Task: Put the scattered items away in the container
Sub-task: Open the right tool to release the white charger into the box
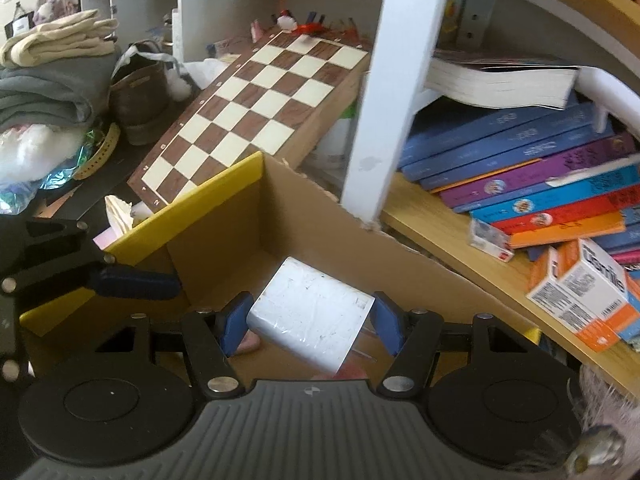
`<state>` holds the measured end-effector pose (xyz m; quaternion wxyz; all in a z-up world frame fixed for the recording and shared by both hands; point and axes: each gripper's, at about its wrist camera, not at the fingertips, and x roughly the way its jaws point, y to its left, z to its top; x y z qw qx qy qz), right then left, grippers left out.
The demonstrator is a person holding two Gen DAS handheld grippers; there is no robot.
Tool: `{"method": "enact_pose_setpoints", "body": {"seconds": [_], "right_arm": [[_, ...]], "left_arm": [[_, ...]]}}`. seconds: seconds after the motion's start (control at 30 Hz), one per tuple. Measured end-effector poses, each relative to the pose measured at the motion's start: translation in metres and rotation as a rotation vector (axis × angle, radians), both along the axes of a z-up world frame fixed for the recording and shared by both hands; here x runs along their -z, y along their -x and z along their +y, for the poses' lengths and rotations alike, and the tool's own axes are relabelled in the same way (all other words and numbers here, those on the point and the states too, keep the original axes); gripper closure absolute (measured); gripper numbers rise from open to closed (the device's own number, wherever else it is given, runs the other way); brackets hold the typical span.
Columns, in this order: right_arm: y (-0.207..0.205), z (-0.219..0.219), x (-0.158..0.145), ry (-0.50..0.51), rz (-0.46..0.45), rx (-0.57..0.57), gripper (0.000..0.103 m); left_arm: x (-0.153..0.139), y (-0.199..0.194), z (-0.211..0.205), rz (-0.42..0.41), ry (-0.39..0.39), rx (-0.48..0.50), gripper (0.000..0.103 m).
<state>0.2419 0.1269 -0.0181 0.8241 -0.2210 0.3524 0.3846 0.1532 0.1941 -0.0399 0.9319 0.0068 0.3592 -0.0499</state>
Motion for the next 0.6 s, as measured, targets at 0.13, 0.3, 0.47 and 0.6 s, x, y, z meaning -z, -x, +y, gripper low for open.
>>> {"method": "enact_pose_setpoints", "body": {"seconds": [0.13,0.3,0.47,0.6], "right_arm": [[-0.003,0.012,0.006,0.02,0.002,-0.018,0.041],[-0.005,0.018,0.008,0.028,0.006,-0.03,0.041],[-0.004,0.017,0.005,0.014,-0.009,-0.029,0.041],[-0.003,0.014,-0.004,-0.004,-0.024,-0.018,0.041]], "left_arm": [[-0.001,0.002,0.0,-0.003,-0.002,-0.003,0.034],[-0.002,0.002,0.001,-0.004,-0.001,-0.005,0.034],[-0.002,0.003,0.001,-0.002,-0.002,-0.006,0.034],[-0.005,0.004,0.0,-0.008,-0.003,-0.006,0.034]]}}
